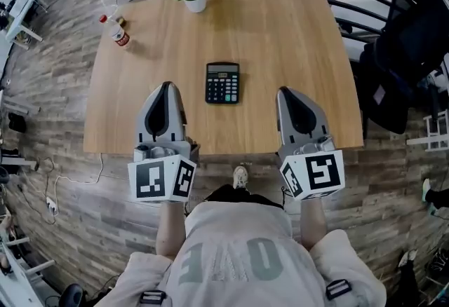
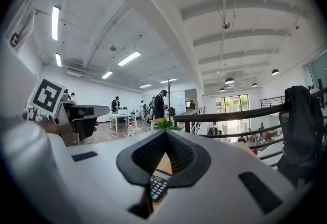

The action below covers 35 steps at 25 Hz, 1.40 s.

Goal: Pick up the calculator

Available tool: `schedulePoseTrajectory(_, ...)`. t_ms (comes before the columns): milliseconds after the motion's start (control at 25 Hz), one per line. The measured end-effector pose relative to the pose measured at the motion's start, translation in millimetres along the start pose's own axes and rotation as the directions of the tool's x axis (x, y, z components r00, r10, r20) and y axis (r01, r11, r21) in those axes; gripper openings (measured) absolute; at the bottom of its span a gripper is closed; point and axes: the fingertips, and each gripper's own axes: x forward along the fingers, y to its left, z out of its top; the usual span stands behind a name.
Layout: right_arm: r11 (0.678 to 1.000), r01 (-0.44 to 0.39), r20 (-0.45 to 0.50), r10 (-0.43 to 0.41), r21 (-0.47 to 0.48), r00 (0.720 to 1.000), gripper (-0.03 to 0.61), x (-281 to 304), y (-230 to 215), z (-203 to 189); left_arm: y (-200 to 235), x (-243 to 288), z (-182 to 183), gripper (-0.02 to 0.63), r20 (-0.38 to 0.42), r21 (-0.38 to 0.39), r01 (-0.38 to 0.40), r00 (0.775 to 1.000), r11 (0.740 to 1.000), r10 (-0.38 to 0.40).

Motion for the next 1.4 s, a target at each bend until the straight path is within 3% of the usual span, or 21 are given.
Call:
schedulePoseTrajectory(80,1.0,-0.005,-0.001,0.005,0.022,1.0,0.018,9,0,-3,0,3,3,0.009,-0.005,0.0,0.007,1.0,1.0,-0.007)
schedulePoseTrajectory(200,0.999,-0.019,-0.002,0.02,0.044,1.0,0.018,23,0,-8,3,9,5,0.009,-0.004,0.06,-0.004,1.0,0.998,0.004)
schedulePoseTrajectory(480,0.993,-0.069,0.019,0.067,0.092,0.998,0.018,64,-10,-6,20,48,3,0.009,0.05,0.096,-0.019,0.999,0.995,0.015)
schedulePoseTrajectory(760,0.993,-0.11,0.006,0.109,0.044,0.994,0.02,115,-22,10,45,89,10,0.009,0.111,0.07,-0.028,0.994,0.997,0.02)
schedulePoseTrajectory(880,0.983,-0.176,-0.022,0.177,0.043,0.984,0.03,140,-24,14,59,102,7,0.009,0.11,0.047,-0.04,0.993,0.998,0.035)
schedulePoseTrajectory(1000,0.961,-0.27,-0.062,0.274,0.065,0.96,0.26,169,-30,18,68,114,-1,0.009,0.102,0.034,-0.05,0.994,0.998,0.047)
schedulePoseTrajectory(1080,0.941,-0.329,-0.097,0.335,0.076,0.937,0.305,192,-36,15,71,123,-8,0.009,0.091,0.041,-0.047,0.995,0.998,0.043)
schedulePoseTrajectory(1160,0.908,-0.41,-0.168,0.419,0.083,0.892,0.326,212,-38,6,73,130,-16,0.009,0.083,0.053,-0.045,0.996,0.998,0.04)
schedulePoseTrajectory(1200,0.878,-0.469,-0.219,0.479,0.1,0.85,0.328,221,-36,-3,74,133,-21,0.009,0.08,0.06,-0.046,0.996,0.997,0.041)
schedulePoseTrajectory(1240,0.837,-0.532,-0.275,0.546,0.13,0.791,0.327,228,-32,-14,75,136,-26,0.009,0.073,0.069,-0.048,0.996,0.996,0.043)
schedulePoseTrajectory(1320,0.745,-0.634,-0.384,0.659,0.208,0.647,0.327,242,-22,-41,77,144,-39,0.009,0.049,0.086,-0.054,0.998,0.995,0.05)
schedulePoseTrajectory(1400,0.668,-0.688,-0.471,0.722,0.283,0.508,0.325,257,-12,-72,81,151,-52,0.011,0.026,0.089,-0.053,0.998,0.995,0.05)
